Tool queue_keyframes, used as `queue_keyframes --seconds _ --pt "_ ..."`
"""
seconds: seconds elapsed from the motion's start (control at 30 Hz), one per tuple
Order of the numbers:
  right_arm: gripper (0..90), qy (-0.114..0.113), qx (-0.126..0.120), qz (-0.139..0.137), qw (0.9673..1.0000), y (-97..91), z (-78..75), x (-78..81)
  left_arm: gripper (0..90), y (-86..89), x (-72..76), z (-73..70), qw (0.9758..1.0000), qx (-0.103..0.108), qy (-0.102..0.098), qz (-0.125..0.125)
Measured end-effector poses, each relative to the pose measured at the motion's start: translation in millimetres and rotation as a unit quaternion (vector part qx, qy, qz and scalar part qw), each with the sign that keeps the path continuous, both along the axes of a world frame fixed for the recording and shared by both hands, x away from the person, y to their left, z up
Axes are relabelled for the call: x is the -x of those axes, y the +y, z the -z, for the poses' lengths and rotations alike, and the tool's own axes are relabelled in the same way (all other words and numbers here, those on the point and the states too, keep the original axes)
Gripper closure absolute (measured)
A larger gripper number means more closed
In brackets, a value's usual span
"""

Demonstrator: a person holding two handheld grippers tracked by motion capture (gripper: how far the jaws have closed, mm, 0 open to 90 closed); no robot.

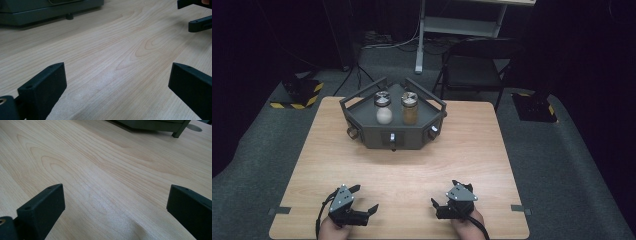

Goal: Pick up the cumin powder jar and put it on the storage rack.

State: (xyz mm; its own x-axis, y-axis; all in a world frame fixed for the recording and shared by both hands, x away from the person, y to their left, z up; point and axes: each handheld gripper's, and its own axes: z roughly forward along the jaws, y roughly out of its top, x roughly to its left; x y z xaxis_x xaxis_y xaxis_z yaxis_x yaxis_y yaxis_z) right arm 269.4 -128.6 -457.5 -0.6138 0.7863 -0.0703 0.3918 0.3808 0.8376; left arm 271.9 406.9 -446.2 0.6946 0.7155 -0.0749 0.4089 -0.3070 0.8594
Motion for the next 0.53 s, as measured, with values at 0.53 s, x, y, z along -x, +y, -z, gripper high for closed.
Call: queue_keyframes --seconds 0.53 --pt "1.3 -0.011 0.004 -0.005 0.9999 0.8 1.2 4.4 5.4 14.2 -10.7 2.3 0.9977 0.047 0.048 -0.006"
